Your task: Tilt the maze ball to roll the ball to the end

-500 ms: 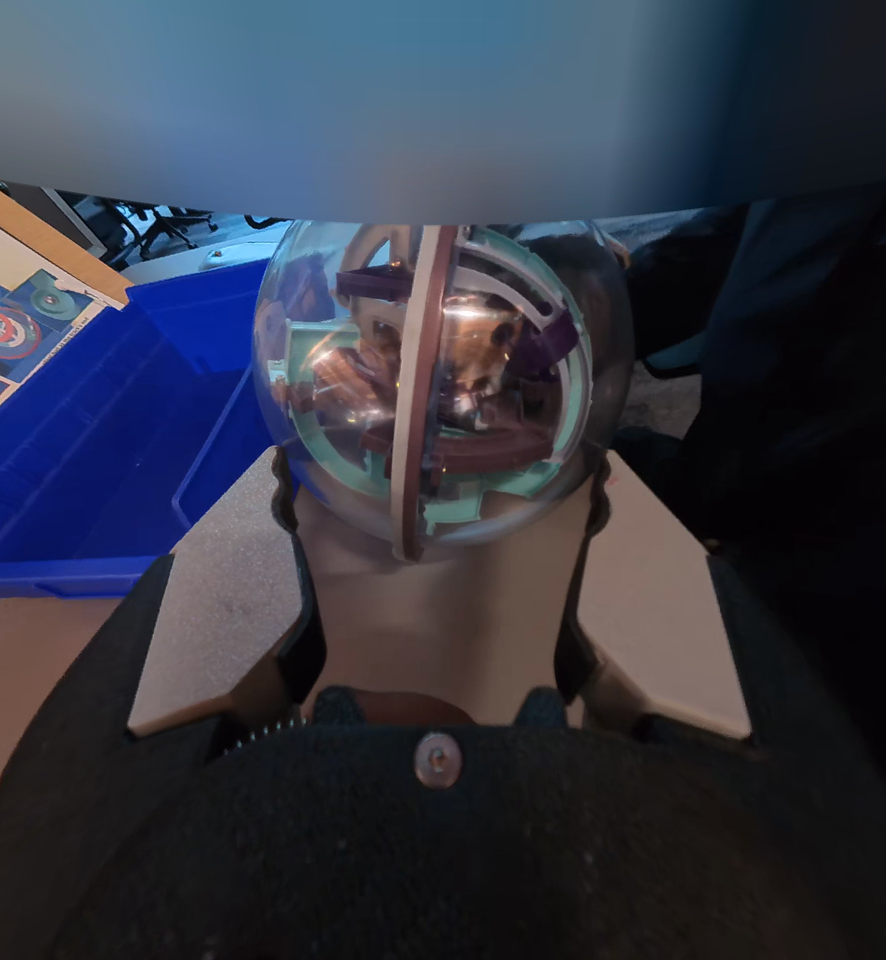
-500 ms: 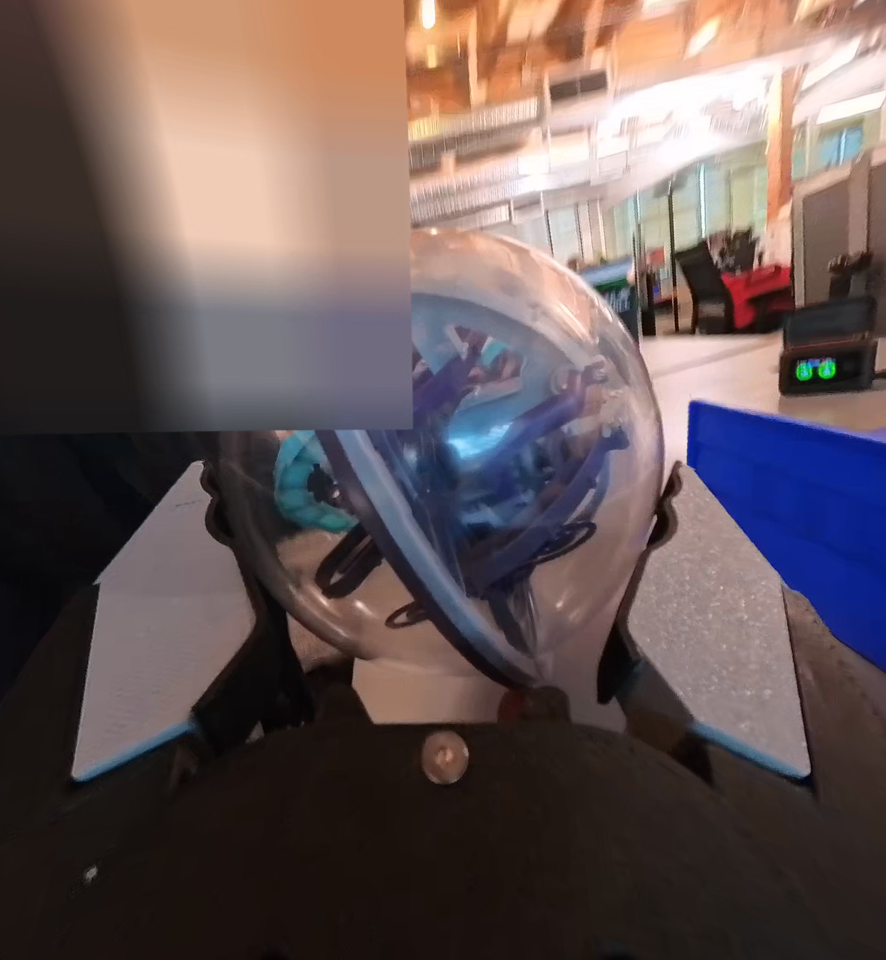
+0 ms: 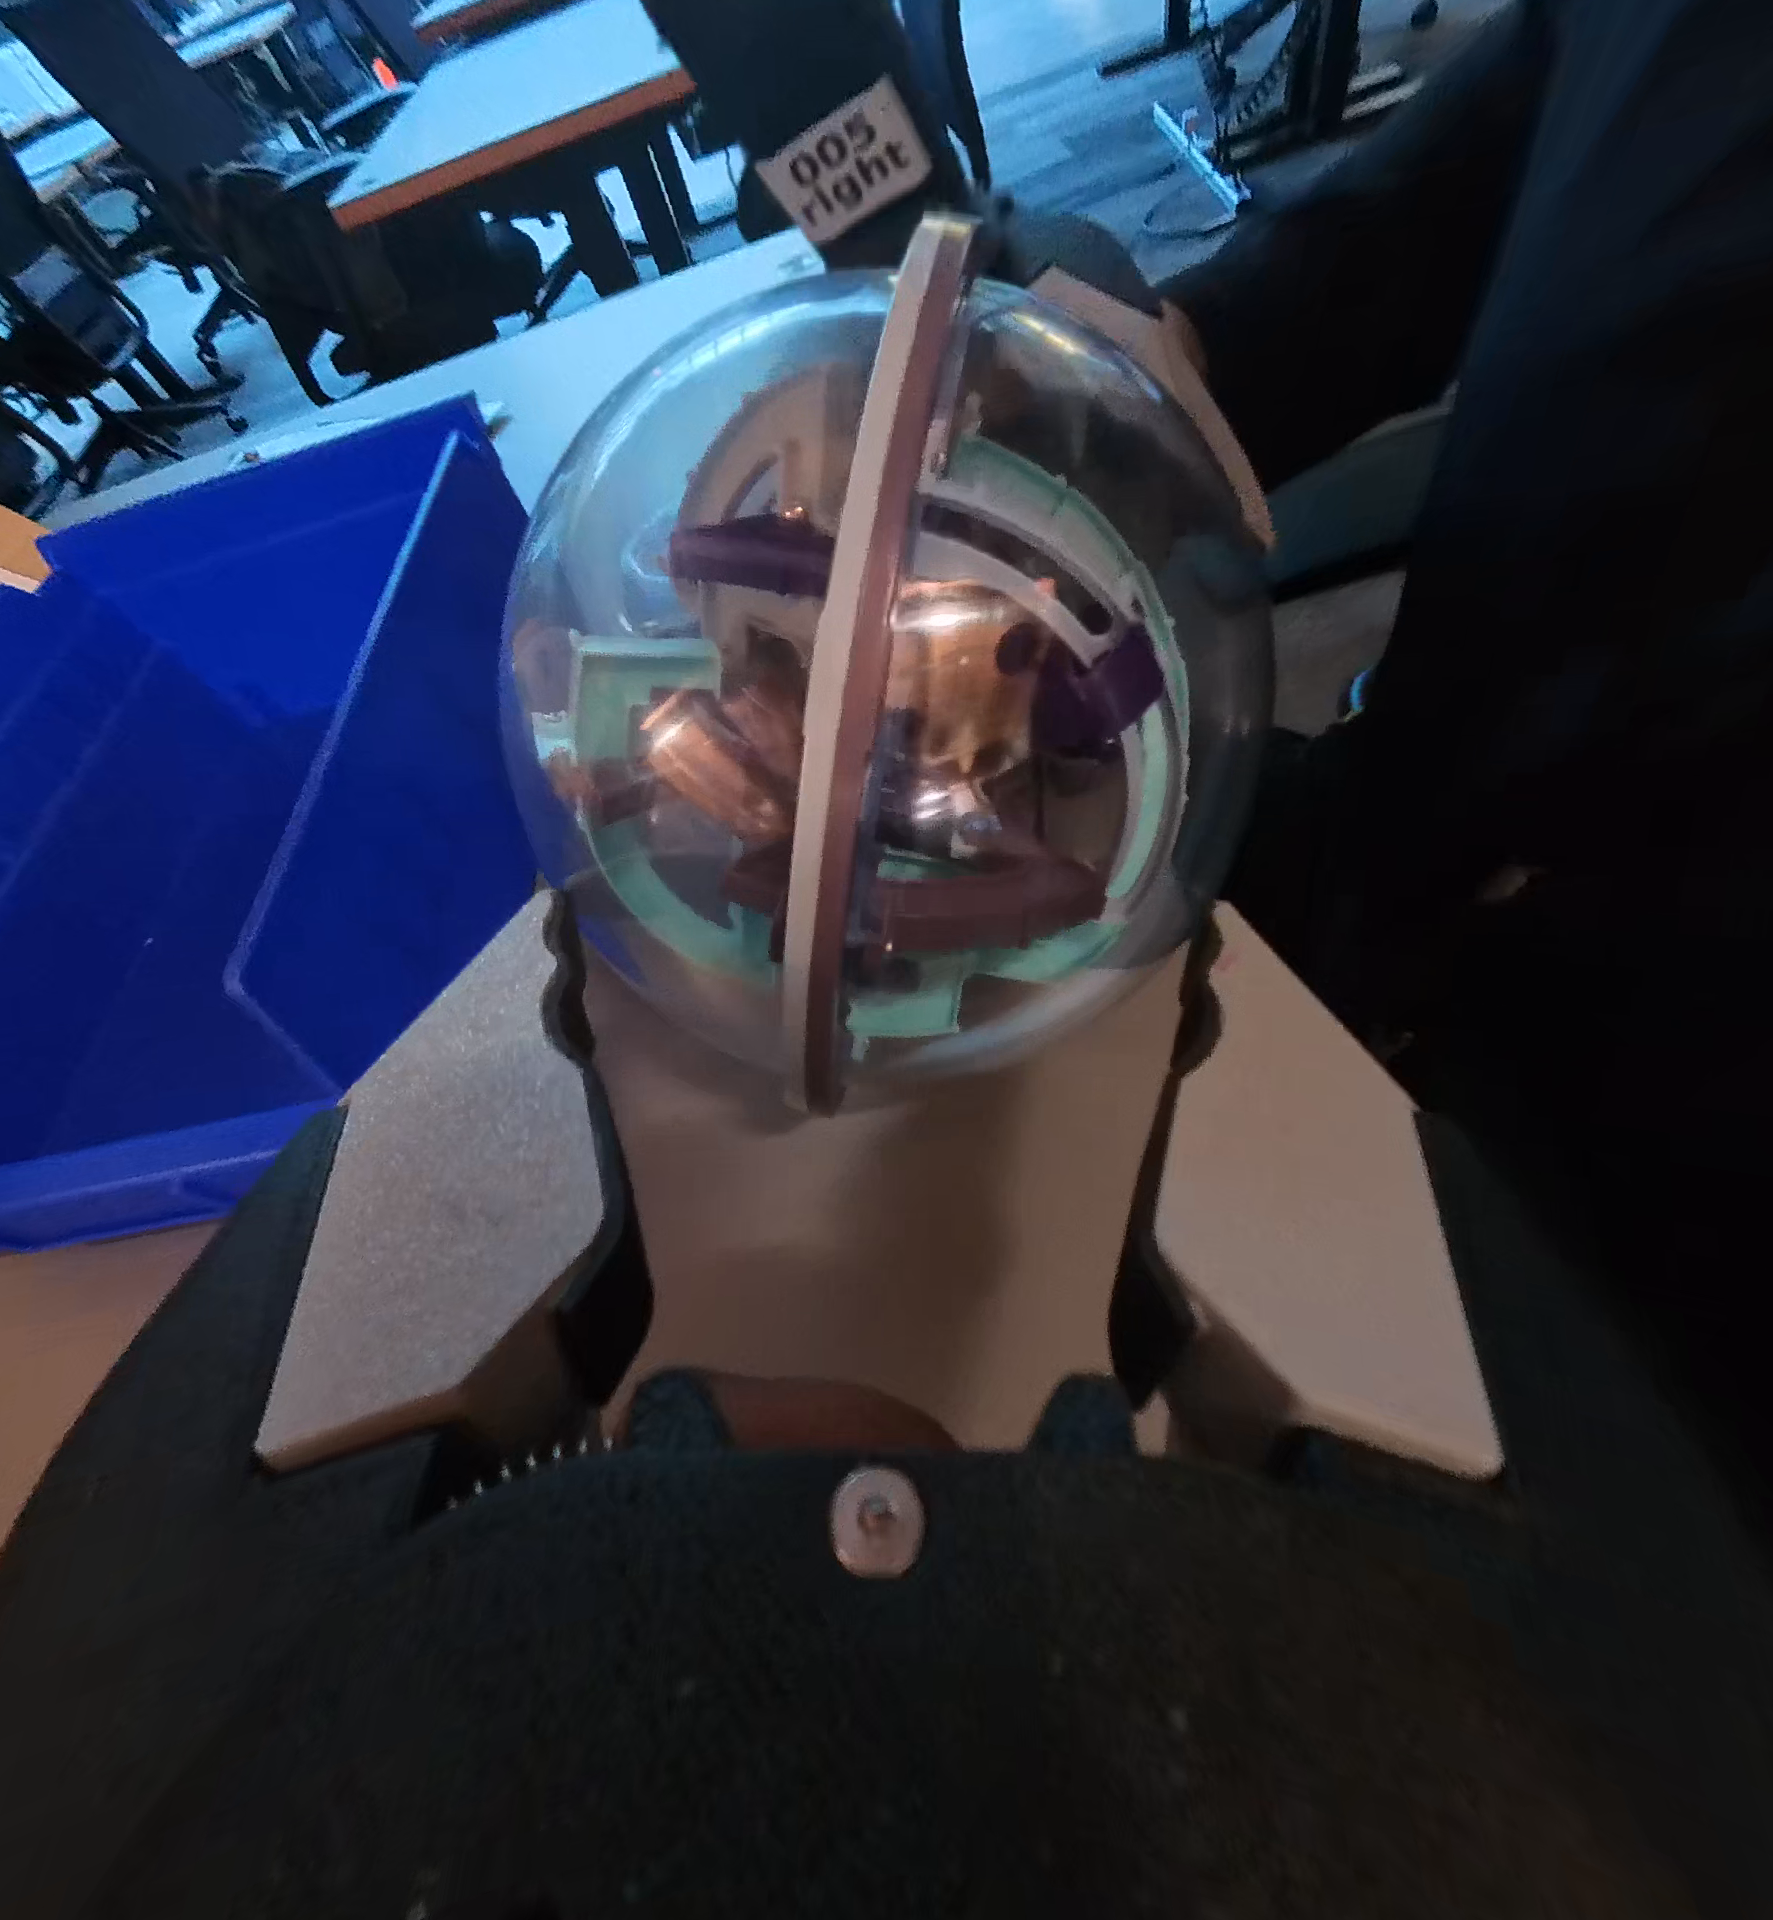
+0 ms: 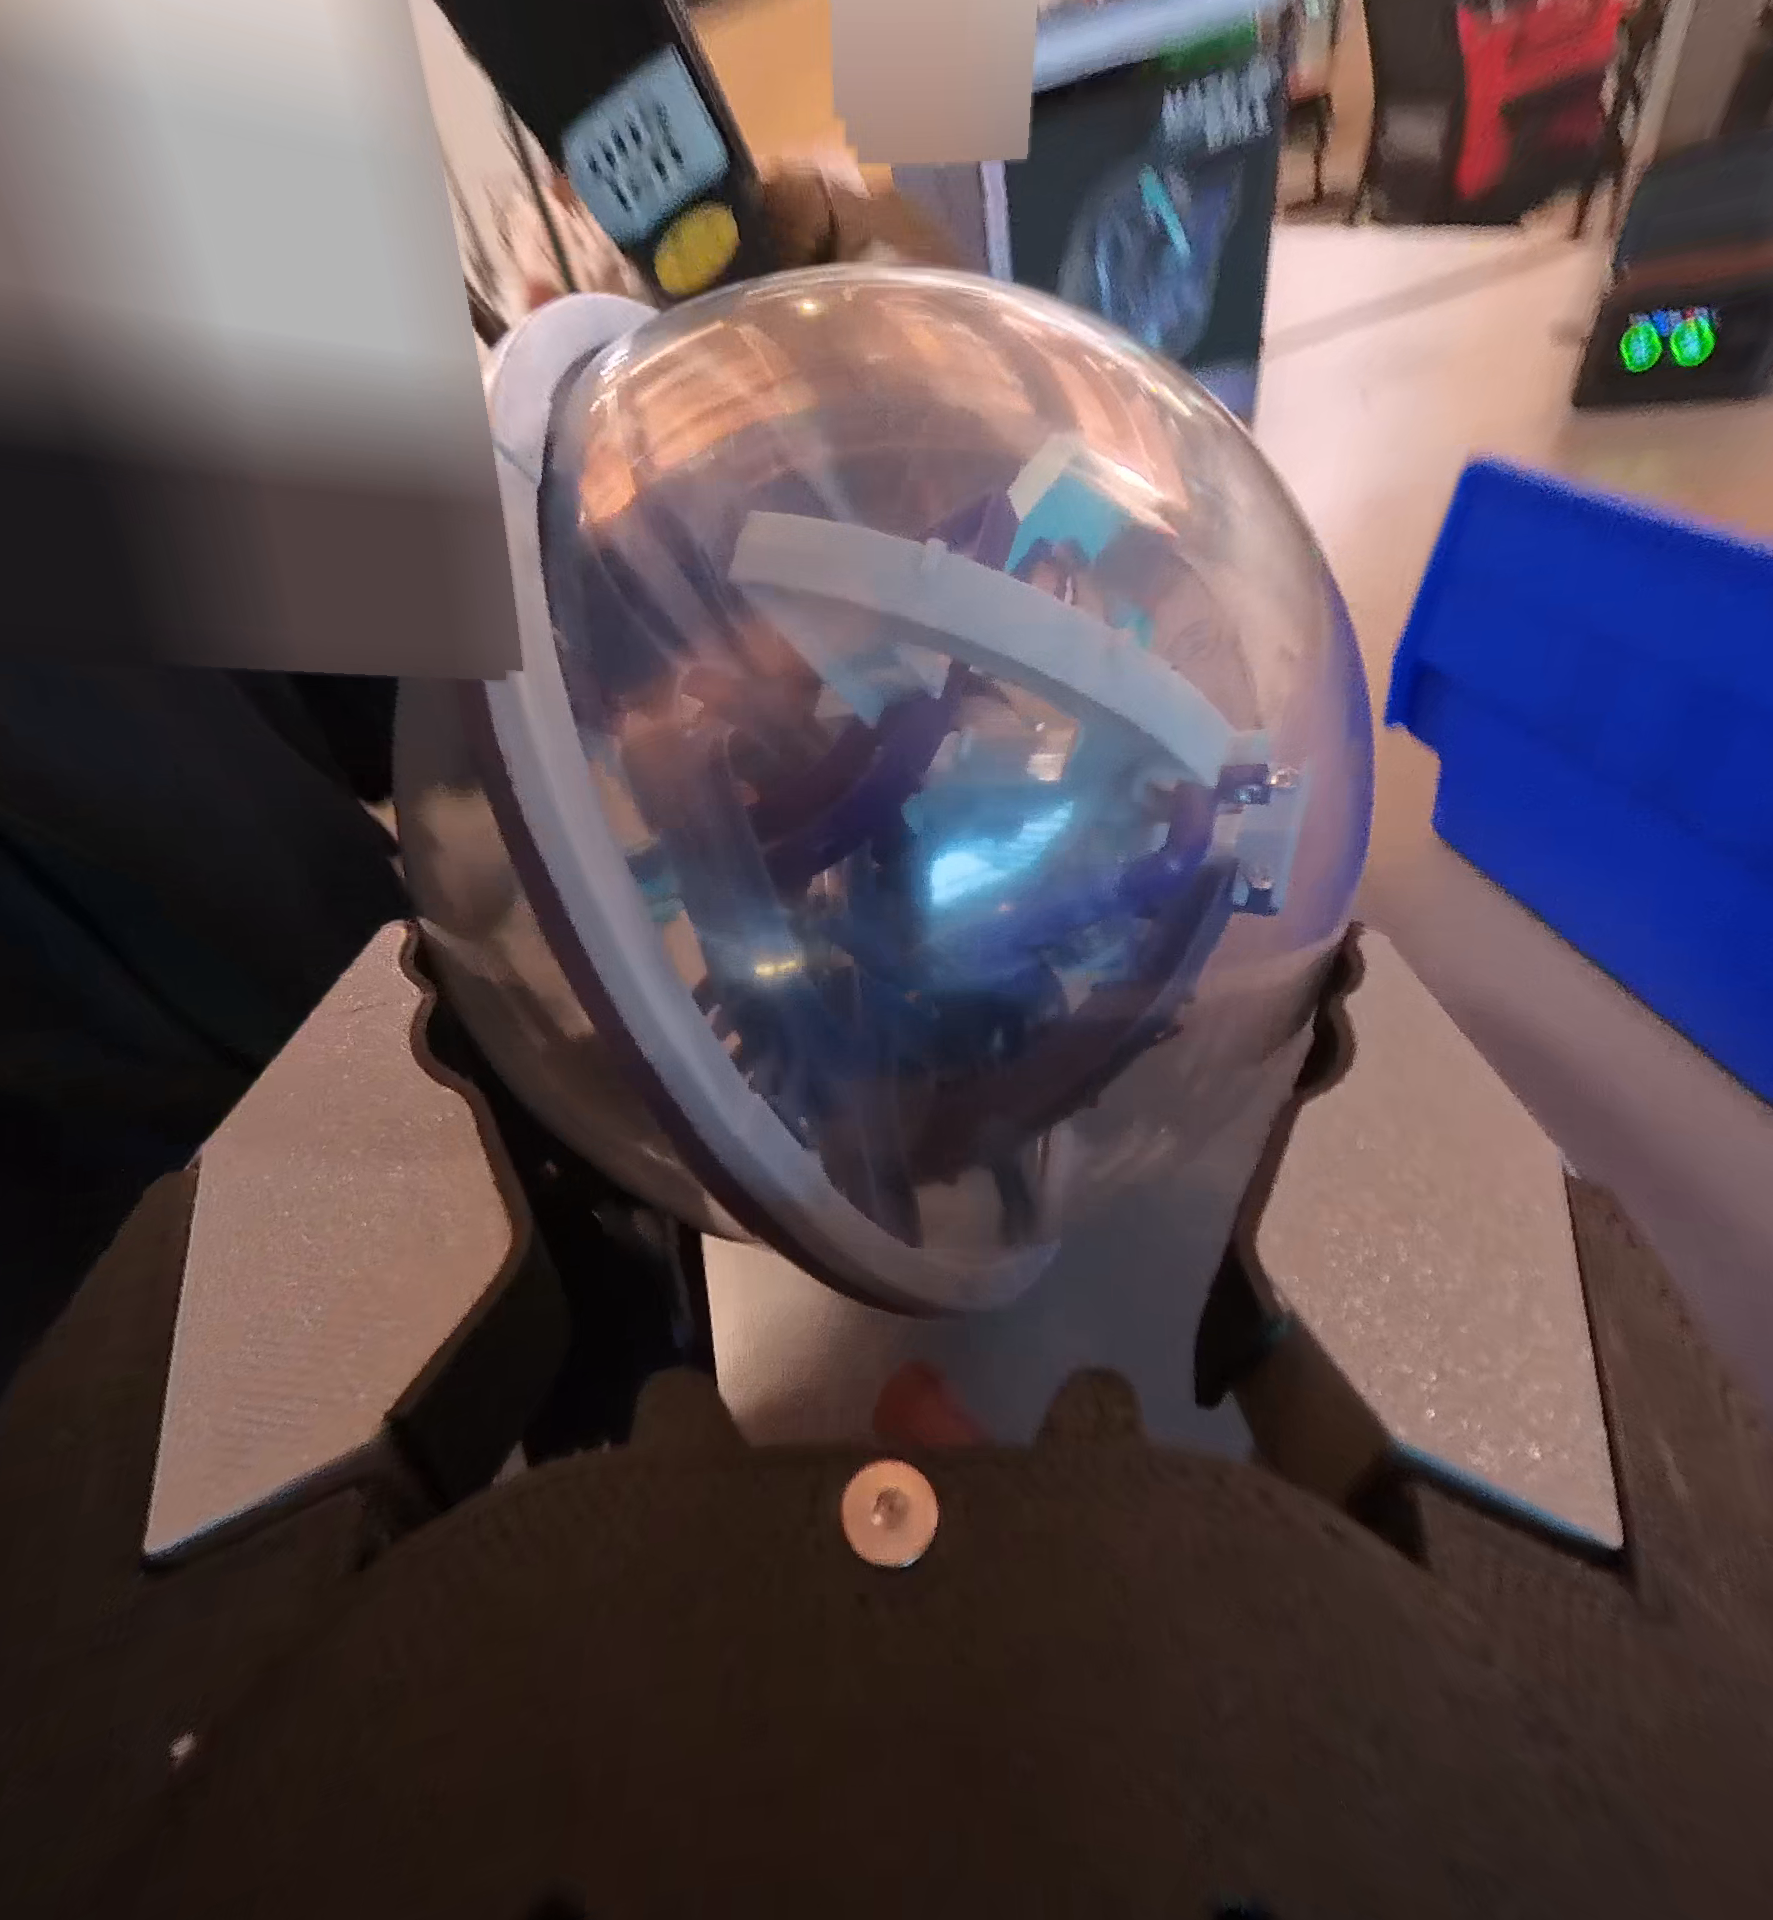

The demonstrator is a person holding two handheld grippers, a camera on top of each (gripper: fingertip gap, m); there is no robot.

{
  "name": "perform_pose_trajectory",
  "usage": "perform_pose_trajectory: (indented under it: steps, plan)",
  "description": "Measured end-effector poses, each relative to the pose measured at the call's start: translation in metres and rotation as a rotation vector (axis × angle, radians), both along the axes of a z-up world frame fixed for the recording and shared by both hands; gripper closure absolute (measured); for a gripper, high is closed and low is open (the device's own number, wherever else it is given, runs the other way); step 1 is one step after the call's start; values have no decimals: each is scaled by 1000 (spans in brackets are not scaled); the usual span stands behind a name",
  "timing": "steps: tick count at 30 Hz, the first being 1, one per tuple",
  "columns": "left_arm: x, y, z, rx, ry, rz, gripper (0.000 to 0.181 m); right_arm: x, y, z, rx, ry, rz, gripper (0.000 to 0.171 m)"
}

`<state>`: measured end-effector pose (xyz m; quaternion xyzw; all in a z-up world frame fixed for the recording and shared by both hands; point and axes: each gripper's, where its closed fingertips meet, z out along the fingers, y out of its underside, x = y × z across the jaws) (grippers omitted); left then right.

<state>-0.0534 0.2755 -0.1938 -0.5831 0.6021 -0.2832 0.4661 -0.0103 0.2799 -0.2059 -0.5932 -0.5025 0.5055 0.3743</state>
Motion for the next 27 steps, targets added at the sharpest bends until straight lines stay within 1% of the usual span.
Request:
perform_pose_trajectory:
  steps: [2,7,9,12,14,17,19,20,22,24,27]
  plan:
    - [0,2,-6,4,33,-7,68,1,1,-5,16,-38,-19,15]
    - [2,3,-5,-25,18,-38,68,3,1,-7,34,-88,-57,15]
    - [4,4,-4,-72,8,-31,68,4,3,-7,80,-98,-84,15]
    - [9,4,8,-156,-67,-22,66,5,5,-10,182,-130,-122,15]
    - [13,4,13,-213,-100,-1,66,5,5,-11,200,-129,-139,15]
    - [21,6,18,-246,-111,66,60,6,7,-12,195,-115,-174,15]
    - [27,4,22,-248,-105,94,52,5,7,-14,205,-129,-199,15]
    - [30,3,24,-234,-101,105,51,5,7,-17,219,-149,-210,15]
    - [32,2,30,-191,-87,119,55,5,5,-23,254,-194,-223,15]
    - [36,-2,37,-141,-85,97,65,4,2,-27,279,-224,-216,18]
    - [37,-8,38,-108,-50,42,66,4,-3,-26,277,-221,-202,22]
